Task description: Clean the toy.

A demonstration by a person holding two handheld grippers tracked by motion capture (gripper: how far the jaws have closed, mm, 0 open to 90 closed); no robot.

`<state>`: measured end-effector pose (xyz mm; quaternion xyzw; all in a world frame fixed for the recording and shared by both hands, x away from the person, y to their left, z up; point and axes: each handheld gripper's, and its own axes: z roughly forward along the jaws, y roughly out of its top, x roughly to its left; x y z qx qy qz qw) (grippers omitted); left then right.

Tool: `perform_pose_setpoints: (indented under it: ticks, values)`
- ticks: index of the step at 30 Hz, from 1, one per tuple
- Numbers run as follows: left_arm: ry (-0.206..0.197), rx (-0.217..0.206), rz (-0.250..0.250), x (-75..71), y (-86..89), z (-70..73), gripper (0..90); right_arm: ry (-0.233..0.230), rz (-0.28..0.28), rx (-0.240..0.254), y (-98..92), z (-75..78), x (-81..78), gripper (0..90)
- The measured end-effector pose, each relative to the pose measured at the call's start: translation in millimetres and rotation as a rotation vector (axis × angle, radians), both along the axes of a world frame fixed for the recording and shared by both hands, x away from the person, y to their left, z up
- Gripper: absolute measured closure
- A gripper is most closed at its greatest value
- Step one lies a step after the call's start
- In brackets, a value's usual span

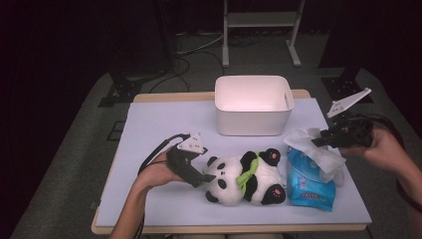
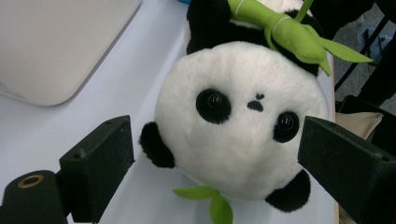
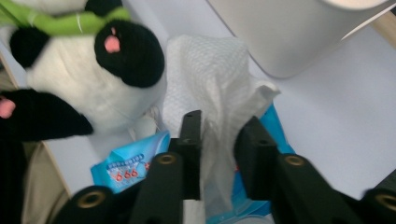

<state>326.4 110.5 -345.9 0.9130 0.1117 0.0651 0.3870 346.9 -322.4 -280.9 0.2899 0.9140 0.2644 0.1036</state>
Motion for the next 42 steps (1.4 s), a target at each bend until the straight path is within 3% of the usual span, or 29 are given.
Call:
perform_pose_setpoints:
  ticks: [5,10,12,13,22,27,34,38,42]
  values:
    - [-0.002,0.008,-0.022,0.8,-10.4,1.3,9.7,0.021,0.008,-0.037,3.2,-21.2,0.4,87.0]
    - [-0.011,0.014,-0.041,1.6,-18.5,4.2,9.7,0.028,-0.020,-0.009,0.1,-36.8,2.0,85.7]
    - [-0.010,0.010,-0.039,1.8,-19.8,4.5,9.6,0.046,-0.030,0.024,-2.3,-39.0,2.9,78.3]
    - [-0.009,0.008,-0.037,2.1,-19.9,4.6,9.7,0.034,-0.032,0.022,-2.9,-39.1,2.8,76.0]
    - [-0.012,0.002,-0.028,1.6,-16.1,6.6,9.6,-0.021,-0.035,0.006,-1.5,-18.2,2.7,58.6]
    - [-0.010,-0.005,-0.018,1.9,-10.6,6.8,9.6,-0.068,-0.040,0.006,-0.8,1.7,1.6,56.0]
    - [-0.005,-0.005,-0.008,2.9,-1.1,4.8,9.6,-0.067,-0.028,-0.016,0.6,14.5,4.2,59.3]
    - [0.006,-0.017,0.006,4.6,5.6,1.6,9.6,-0.007,-0.005,-0.040,3.4,14.6,8.7,60.9]
    - [0.013,-0.029,0.023,6.6,11.5,-2.3,9.6,0.003,-0.009,-0.040,6.5,11.5,15.4,60.2]
